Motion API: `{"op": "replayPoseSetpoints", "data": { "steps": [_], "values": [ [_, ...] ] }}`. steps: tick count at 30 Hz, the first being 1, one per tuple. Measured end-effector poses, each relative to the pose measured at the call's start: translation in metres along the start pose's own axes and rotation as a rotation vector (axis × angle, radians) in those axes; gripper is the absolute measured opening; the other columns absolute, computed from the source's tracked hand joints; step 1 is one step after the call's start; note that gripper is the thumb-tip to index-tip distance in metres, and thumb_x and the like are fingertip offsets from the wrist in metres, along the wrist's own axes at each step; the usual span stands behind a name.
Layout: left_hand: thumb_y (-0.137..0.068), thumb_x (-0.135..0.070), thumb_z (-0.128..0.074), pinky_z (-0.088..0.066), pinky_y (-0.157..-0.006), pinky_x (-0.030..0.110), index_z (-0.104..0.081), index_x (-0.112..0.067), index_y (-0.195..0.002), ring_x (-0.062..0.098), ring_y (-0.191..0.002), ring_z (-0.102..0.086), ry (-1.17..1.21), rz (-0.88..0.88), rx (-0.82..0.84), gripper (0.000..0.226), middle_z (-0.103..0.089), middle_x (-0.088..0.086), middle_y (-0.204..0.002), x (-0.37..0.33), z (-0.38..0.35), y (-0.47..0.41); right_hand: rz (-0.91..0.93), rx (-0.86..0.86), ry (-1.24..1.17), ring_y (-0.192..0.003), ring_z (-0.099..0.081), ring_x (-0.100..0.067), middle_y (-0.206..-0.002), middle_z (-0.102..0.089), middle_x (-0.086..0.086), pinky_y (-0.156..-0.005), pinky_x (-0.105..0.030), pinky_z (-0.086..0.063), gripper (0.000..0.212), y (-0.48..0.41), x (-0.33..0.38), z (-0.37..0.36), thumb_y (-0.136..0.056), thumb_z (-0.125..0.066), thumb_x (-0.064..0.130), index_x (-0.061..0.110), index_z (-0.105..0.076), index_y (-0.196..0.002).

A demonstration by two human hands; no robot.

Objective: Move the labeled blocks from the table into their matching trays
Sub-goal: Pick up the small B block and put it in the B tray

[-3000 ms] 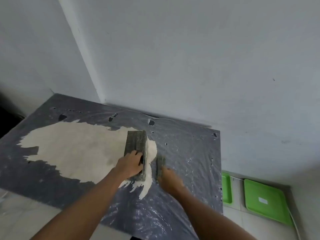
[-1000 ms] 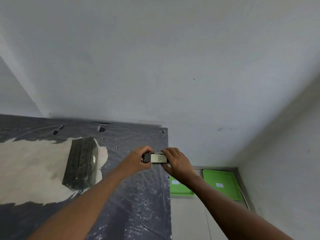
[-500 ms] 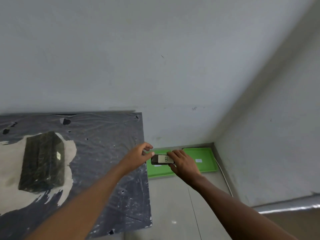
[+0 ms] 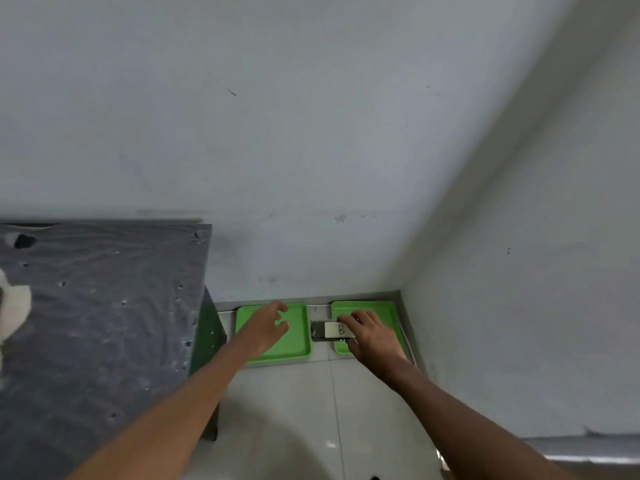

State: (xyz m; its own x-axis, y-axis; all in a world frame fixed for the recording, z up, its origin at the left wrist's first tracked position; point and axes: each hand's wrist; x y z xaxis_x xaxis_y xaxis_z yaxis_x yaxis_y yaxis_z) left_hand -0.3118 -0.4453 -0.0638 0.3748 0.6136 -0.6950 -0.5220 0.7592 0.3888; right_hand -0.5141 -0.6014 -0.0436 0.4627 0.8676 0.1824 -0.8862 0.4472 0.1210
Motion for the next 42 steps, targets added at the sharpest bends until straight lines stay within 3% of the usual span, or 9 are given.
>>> {"op": "replayPoseSetpoints", "data": {
  "steps": [4,9,14,20,32,42],
  "values": [
    [-0.098,-0.024,-0.055,-0.046,-0.105,0.038,-0.047,-0.02,-0.139,0.023,-0.127,-0.052,-0.138,0.048,0.009,0.041,-0.052,0.008,-0.14,-0.043,-0.077,-0.019,-0.002,0.06,-0.009,-0.113,-0.05,-0.025,-0.12,-0.056,-0.004,-0.073,-0.038,-0.055,0.046,0.004,-0.087,-0.009,-0.087,-0.059,0.019,0.024,-0.049,-0.132],
    [-0.096,-0.025,-0.055,-0.048,-0.105,0.041,-0.041,-0.023,-0.144,0.025,-0.135,-0.045,-0.482,0.046,0.017,0.051,-0.045,0.007,-0.147,-0.079,-0.15,-0.038,0.022,0.129,0.003,-0.114,-0.05,-0.023,-0.122,-0.055,-0.003,-0.077,-0.038,-0.055,0.048,0.011,-0.167,-0.029,-0.087,-0.056,0.02,0.027,-0.046,-0.134],
    [-0.096,-0.025,-0.054,-0.045,-0.107,0.042,-0.038,-0.021,-0.145,0.028,-0.137,-0.043,-0.571,0.045,0.039,0.051,-0.044,0.012,-0.149,-0.08,-0.197,-0.074,-0.006,0.15,0.002,-0.117,-0.048,-0.022,-0.124,-0.053,-0.001,-0.082,-0.036,-0.052,0.05,-0.001,-0.214,-0.067,-0.087,-0.056,0.021,0.027,-0.046,-0.135],
    [-0.097,-0.025,-0.053,-0.043,-0.111,0.04,-0.036,-0.021,-0.147,0.026,-0.14,-0.041,-0.523,0.04,0.034,0.053,-0.041,0.011,-0.152,-0.013,-0.261,-0.157,0.001,0.14,-0.011,-0.119,-0.047,-0.022,-0.128,-0.052,-0.003,-0.086,-0.035,-0.051,0.048,-0.039,-0.252,-0.17,-0.091,-0.052,0.02,0.024,-0.044,-0.138],
    [-0.095,-0.024,-0.051,-0.048,-0.1,0.044,-0.041,-0.017,-0.143,0.03,-0.127,-0.05,-0.499,-0.007,0.023,0.049,-0.05,0.011,-0.141,0.16,-0.426,-0.321,-0.059,0.08,0.039,-0.11,-0.049,-0.024,-0.122,-0.055,-0.005,-0.077,-0.036,-0.051,0.042,-0.118,-0.354,-0.463,-0.09,-0.051,0.017,0.023,-0.049,-0.131],
    [-0.096,-0.024,-0.051,-0.05,-0.098,0.046,-0.041,-0.017,-0.143,0.031,-0.125,-0.05,-0.463,0.018,0.002,0.048,-0.049,0.011,-0.14,0.202,-0.485,-0.384,-0.055,0.05,0.037,-0.108,-0.053,-0.028,-0.122,-0.059,-0.008,-0.08,-0.038,-0.048,0.043,-0.166,-0.406,-0.545,-0.085,-0.052,0.013,0.019,-0.051,-0.128]
  ]
}}
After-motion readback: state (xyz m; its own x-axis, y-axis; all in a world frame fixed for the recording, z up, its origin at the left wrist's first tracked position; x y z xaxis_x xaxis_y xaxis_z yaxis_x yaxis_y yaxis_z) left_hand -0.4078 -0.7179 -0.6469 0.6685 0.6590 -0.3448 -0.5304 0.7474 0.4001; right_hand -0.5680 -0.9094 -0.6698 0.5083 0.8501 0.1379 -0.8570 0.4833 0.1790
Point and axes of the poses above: each hand's wrist, its own y-axis away from the middle knuckle, its own z-axis out of the back of the hand, x = y × z
